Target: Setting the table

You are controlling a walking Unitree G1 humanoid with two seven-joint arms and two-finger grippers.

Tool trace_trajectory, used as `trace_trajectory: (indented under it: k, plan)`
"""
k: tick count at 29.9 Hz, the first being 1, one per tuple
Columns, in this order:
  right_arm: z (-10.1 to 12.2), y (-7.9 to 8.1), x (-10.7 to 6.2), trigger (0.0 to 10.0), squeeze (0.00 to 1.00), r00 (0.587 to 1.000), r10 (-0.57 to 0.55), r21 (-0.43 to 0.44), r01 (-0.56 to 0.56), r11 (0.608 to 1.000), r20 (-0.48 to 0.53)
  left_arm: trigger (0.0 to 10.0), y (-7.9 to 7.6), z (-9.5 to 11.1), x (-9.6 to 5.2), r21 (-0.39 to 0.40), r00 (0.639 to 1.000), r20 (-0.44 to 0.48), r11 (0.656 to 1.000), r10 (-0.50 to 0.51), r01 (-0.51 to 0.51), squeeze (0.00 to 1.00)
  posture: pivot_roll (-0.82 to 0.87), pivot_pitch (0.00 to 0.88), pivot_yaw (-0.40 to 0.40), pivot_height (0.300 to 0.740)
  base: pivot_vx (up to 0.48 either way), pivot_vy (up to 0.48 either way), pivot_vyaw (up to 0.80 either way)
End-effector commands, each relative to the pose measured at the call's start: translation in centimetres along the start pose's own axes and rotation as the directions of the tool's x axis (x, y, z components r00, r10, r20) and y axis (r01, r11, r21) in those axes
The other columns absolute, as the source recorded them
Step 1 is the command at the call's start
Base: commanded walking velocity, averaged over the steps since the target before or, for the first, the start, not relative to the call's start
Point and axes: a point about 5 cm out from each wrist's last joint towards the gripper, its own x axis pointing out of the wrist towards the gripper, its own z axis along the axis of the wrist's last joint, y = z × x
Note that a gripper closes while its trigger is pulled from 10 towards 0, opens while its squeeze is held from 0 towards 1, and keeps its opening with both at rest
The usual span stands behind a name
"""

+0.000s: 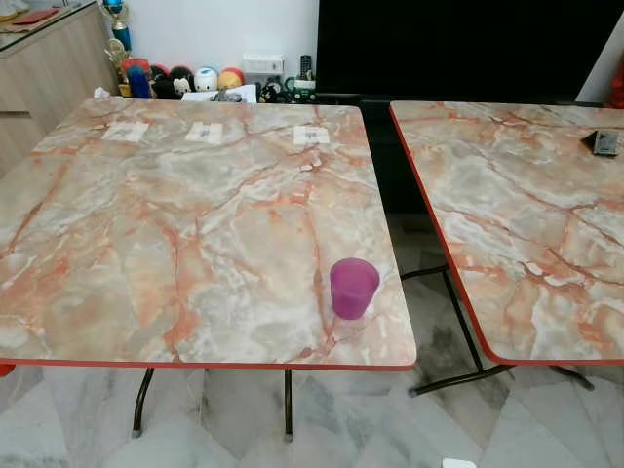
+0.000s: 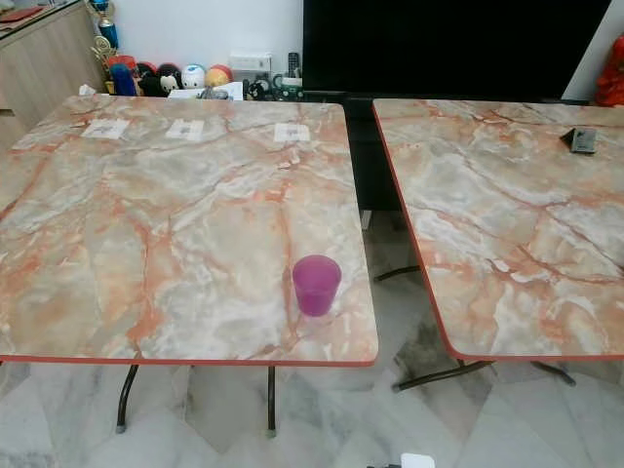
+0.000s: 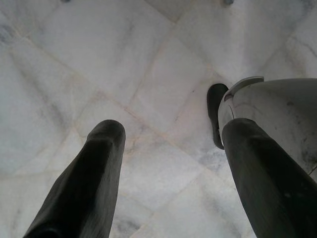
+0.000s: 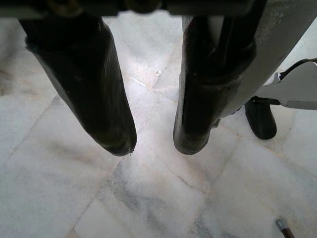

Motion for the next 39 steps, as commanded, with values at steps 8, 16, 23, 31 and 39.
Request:
trace_trajectory:
  k: [8, 16, 23, 31, 39]
  plan:
    - [-0.27, -0.28, -0.04, 10.0, 0.00, 1.000, -0.016, 0.021, 0.016, 1.000, -0.012, 10.0, 0.06, -0.84, -0.28, -0.002, 1.000, -0.026, 1.000, 0.000, 0.000, 0.00, 0.05, 0.099, -0.018, 0.740, 0.000, 0.000, -0.07]
    - [-0.15, -0.22, -0.02, 10.0, 0.00, 1.000, -0.016, 0.019, 0.016, 1.000, -0.008, 10.0, 0.07, -0.84, -0.28, 0.000, 1.000, -0.026, 1.000, 0.000, 0.000, 0.00, 0.05, 0.096, -0.017, 0.740, 0.000, 0.000, -0.78]
    - [-0.07, -0.14, -0.01, 10.0, 0.00, 1.000, -0.015, 0.021, 0.015, 1.000, -0.002, 10.0, 0.08, -0.83, -0.29, -0.003, 1.000, -0.023, 1.000, 0.000, 0.000, 0.00, 0.05, 0.095, -0.016, 0.740, 0.000, 0.000, -0.39]
    - [0.05, -0.01, -0.01, 10.0, 0.00, 1.000, -0.009, 0.015, 0.009, 1.000, 0.008, 10.0, 0.15, -0.87, -0.31, -0.004, 1.000, -0.023, 1.000, 0.001, -0.001, 0.00, 0.05, 0.099, -0.015, 0.740, 0.000, 0.000, 0.00]
    - [0.08, -0.02, 0.00, 10.0, 0.00, 1.000, -0.012, 0.022, 0.012, 1.000, 0.010, 10.0, 0.16, -0.84, -0.31, -0.004, 1.000, -0.021, 1.000, 0.002, -0.002, 0.00, 0.05, 0.099, -0.015, 0.740, -0.093, 0.000, 0.00]
